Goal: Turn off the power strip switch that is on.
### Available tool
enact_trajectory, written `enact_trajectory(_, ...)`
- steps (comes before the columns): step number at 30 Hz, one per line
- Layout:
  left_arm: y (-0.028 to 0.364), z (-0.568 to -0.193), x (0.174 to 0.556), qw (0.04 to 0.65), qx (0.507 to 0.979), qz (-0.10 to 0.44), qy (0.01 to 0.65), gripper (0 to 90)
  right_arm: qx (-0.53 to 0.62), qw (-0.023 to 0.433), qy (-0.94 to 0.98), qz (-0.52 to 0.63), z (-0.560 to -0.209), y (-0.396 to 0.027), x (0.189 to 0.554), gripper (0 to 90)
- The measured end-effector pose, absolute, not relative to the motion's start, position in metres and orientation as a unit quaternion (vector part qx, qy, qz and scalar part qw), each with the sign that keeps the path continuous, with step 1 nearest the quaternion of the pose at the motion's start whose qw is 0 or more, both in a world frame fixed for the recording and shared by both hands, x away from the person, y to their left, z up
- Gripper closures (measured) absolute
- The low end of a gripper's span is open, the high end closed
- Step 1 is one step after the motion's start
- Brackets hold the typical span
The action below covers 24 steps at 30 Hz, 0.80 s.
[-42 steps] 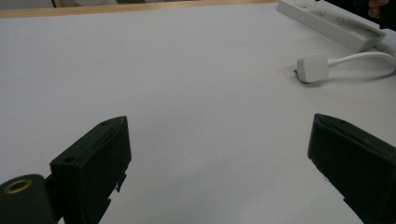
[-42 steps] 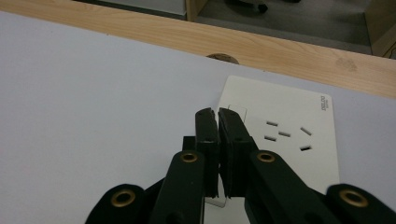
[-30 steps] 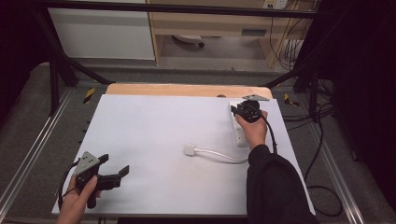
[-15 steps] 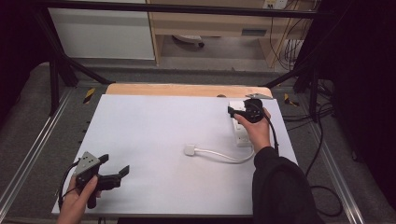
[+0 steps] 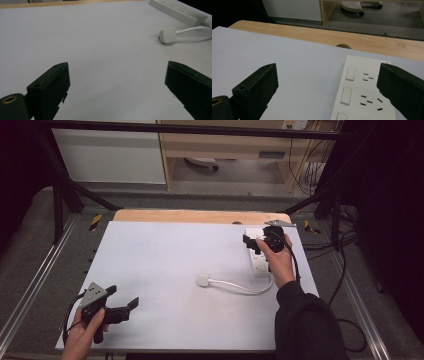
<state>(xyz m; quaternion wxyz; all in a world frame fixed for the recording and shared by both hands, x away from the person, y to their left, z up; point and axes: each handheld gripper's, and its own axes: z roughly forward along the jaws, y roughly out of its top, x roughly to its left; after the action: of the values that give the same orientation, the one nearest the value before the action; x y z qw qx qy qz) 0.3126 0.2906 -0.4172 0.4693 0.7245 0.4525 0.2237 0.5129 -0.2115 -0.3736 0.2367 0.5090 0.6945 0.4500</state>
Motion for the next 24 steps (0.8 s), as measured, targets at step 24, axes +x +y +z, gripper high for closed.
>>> enact_trajectory(24, 0.291, -0.417, 0.312, 0.470, 0.723, 0.223, 0.454, 5.8, 0.461, 0.245, 0.702, 0.485, -0.353, -0.240, 0.444, 6.1)
